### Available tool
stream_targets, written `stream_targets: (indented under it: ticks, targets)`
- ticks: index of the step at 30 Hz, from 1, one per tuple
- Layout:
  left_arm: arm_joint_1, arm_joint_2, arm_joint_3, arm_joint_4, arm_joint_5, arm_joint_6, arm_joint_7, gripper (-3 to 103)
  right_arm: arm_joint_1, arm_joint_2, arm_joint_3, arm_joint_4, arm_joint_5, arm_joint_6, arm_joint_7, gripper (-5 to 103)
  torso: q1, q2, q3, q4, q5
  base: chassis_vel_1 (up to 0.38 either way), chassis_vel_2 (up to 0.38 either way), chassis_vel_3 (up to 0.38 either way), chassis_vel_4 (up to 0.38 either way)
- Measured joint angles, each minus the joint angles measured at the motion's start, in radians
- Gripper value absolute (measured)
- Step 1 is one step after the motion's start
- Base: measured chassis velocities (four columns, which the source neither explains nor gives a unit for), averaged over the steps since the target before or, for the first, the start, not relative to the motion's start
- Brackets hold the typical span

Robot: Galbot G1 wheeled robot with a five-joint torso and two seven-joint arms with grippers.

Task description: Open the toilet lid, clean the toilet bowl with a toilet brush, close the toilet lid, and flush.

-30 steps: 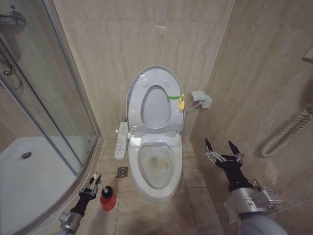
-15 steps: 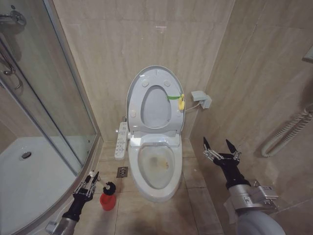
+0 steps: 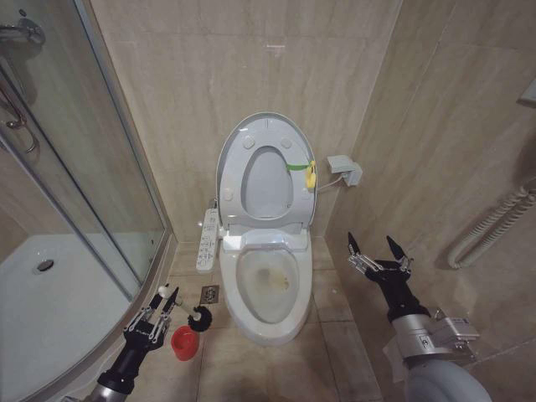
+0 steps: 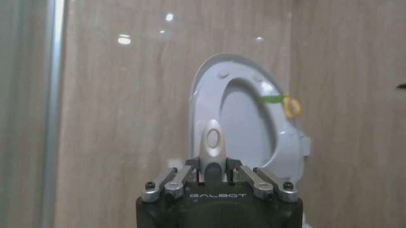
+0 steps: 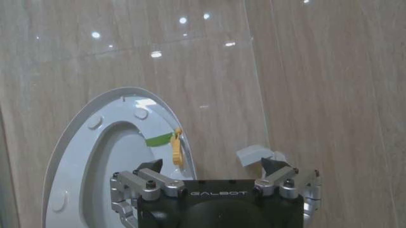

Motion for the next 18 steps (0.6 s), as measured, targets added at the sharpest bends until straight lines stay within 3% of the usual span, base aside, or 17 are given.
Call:
stream_targets:
  ticks: [6, 12, 18]
  targets:
    - [0.031, 0.005, -0.009, -0.111, -0.013, 0.041, 0.012, 26, -0.02, 0.005, 0.005, 0.016, 0.0, 0.002, -0.003, 100, 0.0, 0.0, 0.0, 0.0, -0.0001, 0.0, 0.0, 0.0, 0.0]
    - [-0.001, 0.063, -0.013, -0.203, -0.099, 0.105, 0.032, 26, -0.046, 0.017, 0.013, 0.032, -0.008, 0.008, -0.006, 100, 0.0, 0.0, 0.0, 0.0, -0.0001, 0.0, 0.0, 0.0, 0.0]
    - [-0.115, 0.142, 0.019, -0.11, -0.189, 0.124, 0.076, 26, -0.072, 0.026, 0.022, 0.04, -0.019, 0.014, -0.009, 100, 0.0, 0.0, 0.0, -0.0001, -0.0003, 0.0, 0.0, 0.0, 0.0]
